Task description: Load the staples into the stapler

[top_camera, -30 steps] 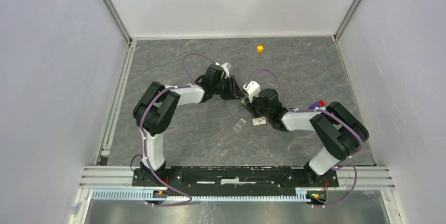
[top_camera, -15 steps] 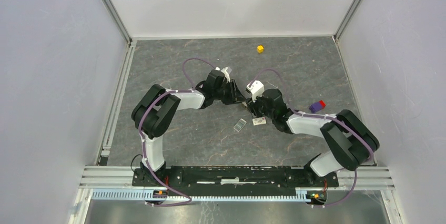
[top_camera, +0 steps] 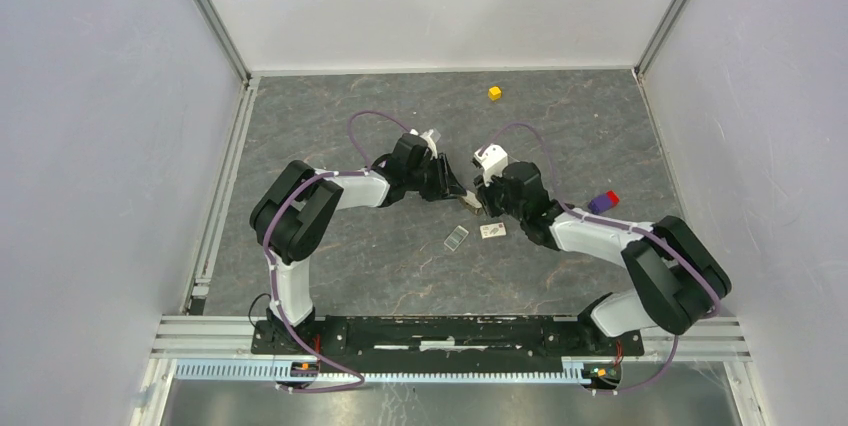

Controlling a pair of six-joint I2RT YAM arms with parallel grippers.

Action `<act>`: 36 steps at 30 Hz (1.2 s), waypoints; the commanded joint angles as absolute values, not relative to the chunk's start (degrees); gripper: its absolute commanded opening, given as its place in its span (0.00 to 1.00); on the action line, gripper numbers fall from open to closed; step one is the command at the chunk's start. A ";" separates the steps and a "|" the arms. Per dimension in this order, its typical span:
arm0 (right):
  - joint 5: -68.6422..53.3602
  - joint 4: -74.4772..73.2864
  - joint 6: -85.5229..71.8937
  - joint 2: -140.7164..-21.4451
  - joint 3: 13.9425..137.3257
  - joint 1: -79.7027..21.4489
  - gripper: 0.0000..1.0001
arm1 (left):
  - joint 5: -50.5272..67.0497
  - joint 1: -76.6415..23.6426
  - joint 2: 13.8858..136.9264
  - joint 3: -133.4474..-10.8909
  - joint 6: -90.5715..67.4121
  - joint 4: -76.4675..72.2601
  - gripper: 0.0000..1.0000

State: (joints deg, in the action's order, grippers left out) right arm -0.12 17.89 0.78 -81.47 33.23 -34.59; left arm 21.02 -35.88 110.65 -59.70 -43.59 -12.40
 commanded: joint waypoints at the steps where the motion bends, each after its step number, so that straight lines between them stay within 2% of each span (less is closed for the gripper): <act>1: 0.17 18.11 -2.22 -84.13 35.63 -34.32 0.30 | 21.13 -36.40 110.46 -61.44 -40.92 -12.04 0.39; 11: 2.80 21.22 -7.51 -85.48 26.42 -34.39 0.26 | 22.14 -36.83 111.23 -60.60 -40.38 -12.66 0.31; 18: 5.35 19.76 -7.43 -84.37 27.19 -34.41 0.28 | 22.16 -36.93 111.13 -61.28 -40.91 -12.66 0.29; 24: 5.32 25.55 -11.41 -86.86 20.88 -35.12 0.27 | 22.94 -36.99 112.47 -59.34 -41.15 -15.01 0.29; 36: 9.51 28.01 -14.10 -87.18 17.26 -36.11 0.26 | 23.10 -37.05 112.14 -58.79 -40.45 -15.17 0.26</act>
